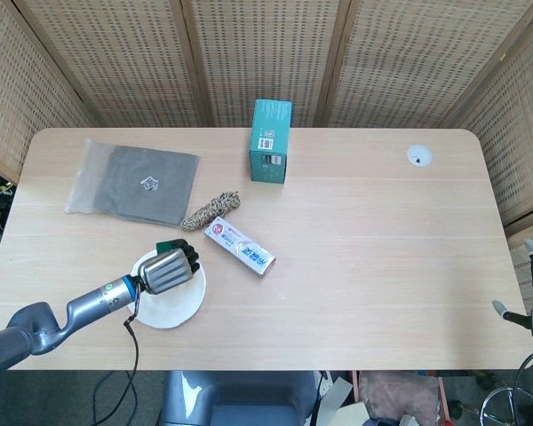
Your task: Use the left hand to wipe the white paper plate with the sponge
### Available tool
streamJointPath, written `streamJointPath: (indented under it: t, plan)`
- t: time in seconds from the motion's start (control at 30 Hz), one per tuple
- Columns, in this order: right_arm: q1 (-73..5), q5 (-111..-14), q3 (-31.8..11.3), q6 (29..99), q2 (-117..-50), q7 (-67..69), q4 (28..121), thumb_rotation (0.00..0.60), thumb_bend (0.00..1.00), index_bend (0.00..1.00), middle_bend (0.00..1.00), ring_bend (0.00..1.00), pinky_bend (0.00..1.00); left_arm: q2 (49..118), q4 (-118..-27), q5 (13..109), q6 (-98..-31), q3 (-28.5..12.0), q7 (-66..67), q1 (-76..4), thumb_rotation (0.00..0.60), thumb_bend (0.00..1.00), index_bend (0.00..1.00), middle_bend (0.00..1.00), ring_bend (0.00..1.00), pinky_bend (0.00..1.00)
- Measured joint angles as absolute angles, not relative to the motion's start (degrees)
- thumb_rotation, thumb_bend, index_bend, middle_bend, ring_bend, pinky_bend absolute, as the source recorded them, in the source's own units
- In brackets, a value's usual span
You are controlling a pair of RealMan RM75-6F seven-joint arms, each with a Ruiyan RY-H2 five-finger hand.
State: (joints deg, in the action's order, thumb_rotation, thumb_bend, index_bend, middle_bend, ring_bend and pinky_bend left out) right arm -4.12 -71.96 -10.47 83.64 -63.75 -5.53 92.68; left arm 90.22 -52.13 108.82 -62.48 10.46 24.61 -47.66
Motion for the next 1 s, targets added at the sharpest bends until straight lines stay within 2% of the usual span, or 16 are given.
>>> streamJointPath:
  t: [0.2, 0.53, 0.73, 1.0]
  plan:
    - [-4.0, -72.2, -10.4, 83.7, -63.5, -4.9, 92.8, 0.600, 0.00, 0.02, 0.00, 0.00, 0.00, 92.7, -50.6, 107.7, -59.4, 10.2, 30.7, -46.5, 0.600, 0.46, 0.76, 0.56, 0.46, 0.52]
    - [-4.1, -72.1, -10.4, 83.5, -63.5, -5.0, 92.8, 0.600, 0.00, 0.02, 0.00, 0.00, 0.00, 98.2, -43.9, 106.4, -57.3, 10.2, 32.1, -45.2, 0.600, 0.46, 0.76, 0.57, 0.47, 0.52]
    - [-4.0, -72.2, -10.3, 83.6, -63.4, -4.7, 92.8, 0.600, 0.00, 0.02, 0.00, 0.00, 0.00, 98.1, -43.7, 106.4, -58.7, 10.1, 30.9, -45.1, 0.600, 0.46, 0.76, 0.57, 0.47, 0.52]
    - [-3.9, -72.5, -10.2, 83.8, -63.2, -4.6, 93.2, 0.600, 0.00, 0.02, 0.00, 0.00, 0.00, 94.8, -48.2, 106.7, -63.3, 8.8, 28.6, -45.9, 0.600, 0.46, 0.77, 0.57, 0.47, 0.53]
